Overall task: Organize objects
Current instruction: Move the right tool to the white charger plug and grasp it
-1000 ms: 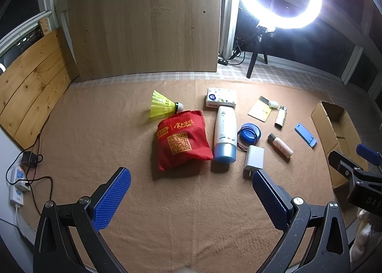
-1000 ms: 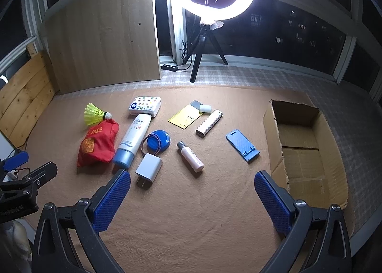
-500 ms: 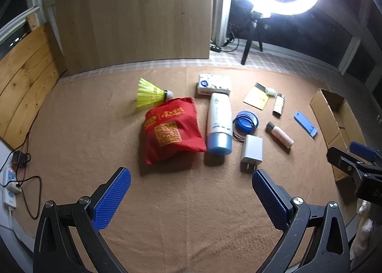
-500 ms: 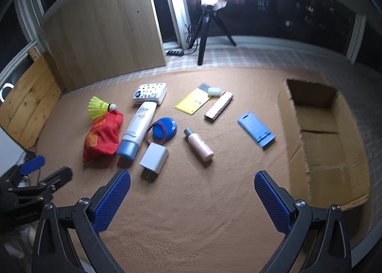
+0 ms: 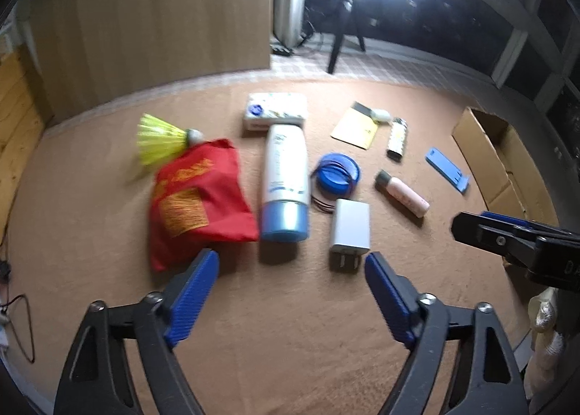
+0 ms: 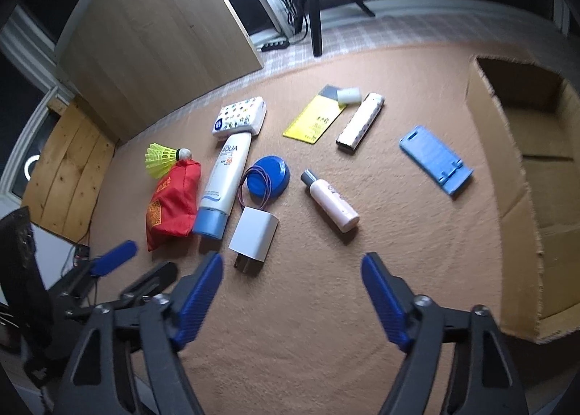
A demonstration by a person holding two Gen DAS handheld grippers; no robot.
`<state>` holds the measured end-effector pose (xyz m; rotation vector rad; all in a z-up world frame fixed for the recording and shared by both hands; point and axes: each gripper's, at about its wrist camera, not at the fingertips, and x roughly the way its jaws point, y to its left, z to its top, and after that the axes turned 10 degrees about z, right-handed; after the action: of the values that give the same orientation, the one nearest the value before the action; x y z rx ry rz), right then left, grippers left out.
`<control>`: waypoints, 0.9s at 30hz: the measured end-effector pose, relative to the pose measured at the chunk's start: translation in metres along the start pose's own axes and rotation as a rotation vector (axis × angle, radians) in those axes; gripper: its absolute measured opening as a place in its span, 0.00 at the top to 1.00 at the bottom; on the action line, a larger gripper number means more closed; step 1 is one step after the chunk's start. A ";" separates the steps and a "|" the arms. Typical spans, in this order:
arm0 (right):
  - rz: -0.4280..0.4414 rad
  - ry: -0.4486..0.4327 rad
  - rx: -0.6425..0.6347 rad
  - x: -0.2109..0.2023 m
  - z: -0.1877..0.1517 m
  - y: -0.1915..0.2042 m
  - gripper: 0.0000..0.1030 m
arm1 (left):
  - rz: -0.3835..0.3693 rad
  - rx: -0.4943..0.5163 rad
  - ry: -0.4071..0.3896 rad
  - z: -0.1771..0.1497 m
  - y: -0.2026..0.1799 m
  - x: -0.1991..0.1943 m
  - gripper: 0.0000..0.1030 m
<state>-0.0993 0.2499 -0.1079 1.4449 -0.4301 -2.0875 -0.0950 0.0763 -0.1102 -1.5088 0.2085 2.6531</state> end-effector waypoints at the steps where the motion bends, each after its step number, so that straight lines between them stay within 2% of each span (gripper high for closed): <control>1: 0.013 0.010 0.008 0.004 0.001 -0.002 0.38 | -0.018 0.000 0.015 0.002 -0.002 0.006 0.29; 5: 0.034 0.039 0.028 0.016 0.006 -0.007 0.45 | -0.112 -0.010 0.080 0.007 -0.010 0.031 0.41; 9: 0.071 0.071 0.055 0.029 0.012 -0.011 0.50 | -0.183 -0.017 0.122 0.010 -0.018 0.050 0.43; 12: 0.103 0.098 0.082 0.039 0.016 -0.016 0.55 | -0.205 0.004 0.137 0.013 -0.026 0.057 0.43; 22: 0.151 0.162 0.114 0.069 0.026 -0.015 0.57 | -0.236 0.026 0.176 0.019 -0.038 0.079 0.44; 27: 0.166 0.195 0.128 0.082 0.027 -0.016 0.60 | -0.257 0.014 0.196 0.018 -0.037 0.088 0.52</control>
<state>-0.1499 0.2117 -0.1682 1.6112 -0.5930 -1.7974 -0.1506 0.1158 -0.1796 -1.6658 0.0410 2.3041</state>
